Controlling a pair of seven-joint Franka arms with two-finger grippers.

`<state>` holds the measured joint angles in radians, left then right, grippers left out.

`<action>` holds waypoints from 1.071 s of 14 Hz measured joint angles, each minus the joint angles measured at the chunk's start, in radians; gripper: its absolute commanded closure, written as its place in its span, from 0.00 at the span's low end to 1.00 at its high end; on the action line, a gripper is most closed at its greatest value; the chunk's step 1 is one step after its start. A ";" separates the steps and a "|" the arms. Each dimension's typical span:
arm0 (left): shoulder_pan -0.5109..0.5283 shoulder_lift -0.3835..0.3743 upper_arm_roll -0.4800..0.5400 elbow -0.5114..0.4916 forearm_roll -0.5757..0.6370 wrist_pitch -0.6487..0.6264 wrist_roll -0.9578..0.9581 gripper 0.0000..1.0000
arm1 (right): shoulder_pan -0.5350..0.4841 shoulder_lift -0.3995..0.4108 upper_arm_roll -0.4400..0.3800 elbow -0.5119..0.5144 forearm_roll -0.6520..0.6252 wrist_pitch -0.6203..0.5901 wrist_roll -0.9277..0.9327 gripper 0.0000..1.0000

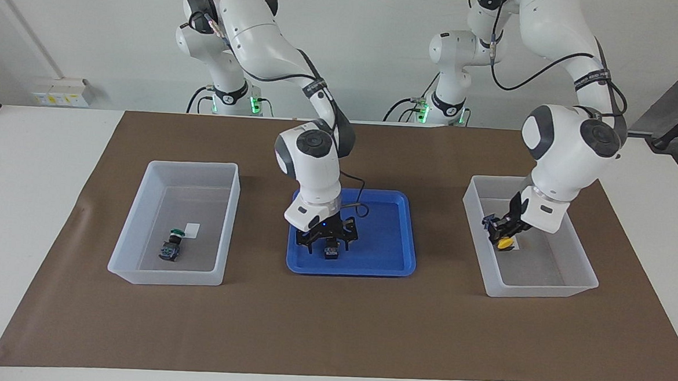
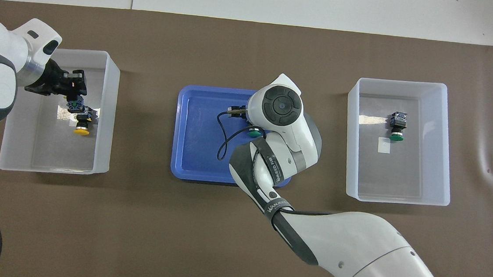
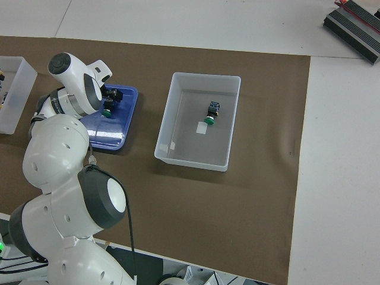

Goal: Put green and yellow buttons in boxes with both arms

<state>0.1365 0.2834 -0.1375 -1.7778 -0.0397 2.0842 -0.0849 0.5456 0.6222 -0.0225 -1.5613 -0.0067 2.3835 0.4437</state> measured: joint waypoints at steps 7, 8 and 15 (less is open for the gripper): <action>0.120 -0.031 0.002 -0.322 0.000 0.314 0.158 0.37 | 0.021 -0.005 -0.005 0.007 -0.097 -0.079 0.000 1.00; 0.120 -0.035 0.001 -0.339 0.000 0.343 0.158 0.03 | 0.021 -0.008 -0.005 0.012 -0.097 -0.088 0.001 1.00; 0.114 -0.042 -0.014 -0.175 0.000 0.106 0.158 0.00 | -0.134 -0.215 -0.017 0.050 -0.098 -0.332 -0.111 1.00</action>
<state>0.2503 0.2410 -0.1511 -1.9526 -0.0397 2.1900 0.0727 0.4113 0.4073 -0.0397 -1.5117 -0.1047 2.0515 0.3328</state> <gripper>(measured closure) 0.000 0.568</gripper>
